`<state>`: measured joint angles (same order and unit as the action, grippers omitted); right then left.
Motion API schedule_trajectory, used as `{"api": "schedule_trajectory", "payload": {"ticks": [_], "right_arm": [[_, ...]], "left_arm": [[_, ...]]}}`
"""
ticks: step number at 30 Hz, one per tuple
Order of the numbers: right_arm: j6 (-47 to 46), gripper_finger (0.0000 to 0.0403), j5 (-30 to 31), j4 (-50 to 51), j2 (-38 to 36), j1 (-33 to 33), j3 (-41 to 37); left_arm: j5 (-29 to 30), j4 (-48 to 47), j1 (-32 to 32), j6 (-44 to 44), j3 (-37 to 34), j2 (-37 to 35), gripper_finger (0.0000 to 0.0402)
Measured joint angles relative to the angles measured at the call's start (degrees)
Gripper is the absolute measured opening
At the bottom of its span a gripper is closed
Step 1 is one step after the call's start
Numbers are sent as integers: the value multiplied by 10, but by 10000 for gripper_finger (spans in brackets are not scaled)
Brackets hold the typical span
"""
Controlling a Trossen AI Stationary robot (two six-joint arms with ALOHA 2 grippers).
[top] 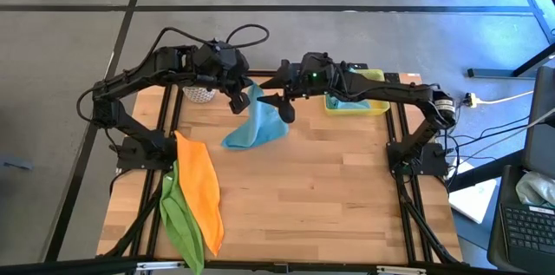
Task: Fold microfiber towels
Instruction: Fold the right blue microfiber towel
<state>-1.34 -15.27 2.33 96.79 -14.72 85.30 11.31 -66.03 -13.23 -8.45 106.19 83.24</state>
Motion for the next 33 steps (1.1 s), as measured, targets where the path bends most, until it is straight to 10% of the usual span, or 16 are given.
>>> {"api": "schedule_trajectory", "payload": {"ticks": [16, 33], "right_arm": [[-11, 12, -53, 4, 69, -11, 0], [3, 79, -55, 34, 91, -19, -2]], "left_arm": [[16, 32, 0, 1, 13, -3, 0], [46, 6, -10, 45, 144, -8, 0]]}}
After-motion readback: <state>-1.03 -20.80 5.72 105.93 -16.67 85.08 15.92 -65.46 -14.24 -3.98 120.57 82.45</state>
